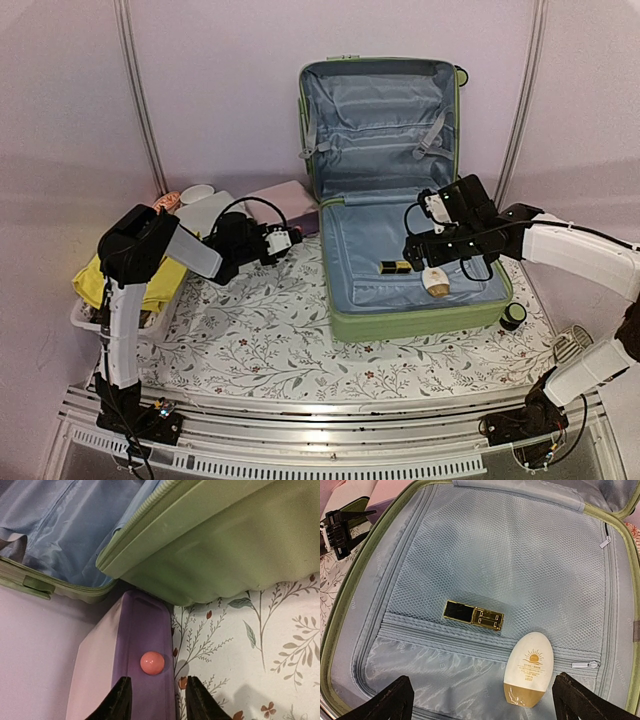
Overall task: Open, take out, and arrange the luggage
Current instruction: Open the drawer of the storage box.
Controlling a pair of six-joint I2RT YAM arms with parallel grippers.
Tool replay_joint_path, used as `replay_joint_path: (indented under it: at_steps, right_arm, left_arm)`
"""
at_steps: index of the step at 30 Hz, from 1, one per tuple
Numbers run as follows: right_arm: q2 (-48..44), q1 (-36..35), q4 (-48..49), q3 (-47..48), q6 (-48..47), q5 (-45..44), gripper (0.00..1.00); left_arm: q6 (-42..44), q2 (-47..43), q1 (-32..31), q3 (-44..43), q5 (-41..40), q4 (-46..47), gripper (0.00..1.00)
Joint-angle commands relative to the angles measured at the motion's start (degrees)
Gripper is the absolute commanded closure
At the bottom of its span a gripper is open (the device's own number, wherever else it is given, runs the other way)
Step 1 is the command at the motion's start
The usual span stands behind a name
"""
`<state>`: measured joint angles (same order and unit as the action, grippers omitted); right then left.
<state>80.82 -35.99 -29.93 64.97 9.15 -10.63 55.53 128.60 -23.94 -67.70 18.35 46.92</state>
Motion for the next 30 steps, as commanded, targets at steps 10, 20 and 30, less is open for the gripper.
replay_joint_path:
  at_steps: [10,20,30]
  right_arm:
    - [-0.56,-0.05,1.21,0.05,-0.44,-0.71,0.01]
    - [0.35,-0.05,0.84,1.32,-0.45,-0.59,0.01]
    - [0.42,-0.05,0.78,1.36,-0.53,-0.89,0.01]
  left_arm:
    - [3.12,3.64,0.39,-5.4,-0.99,-4.3,0.62]
    - [3.46,6.23,0.87,-9.31,-1.11,-7.19,0.66]
    - [8.45,8.83,0.11,-12.83,-6.1,-10.08,0.67]
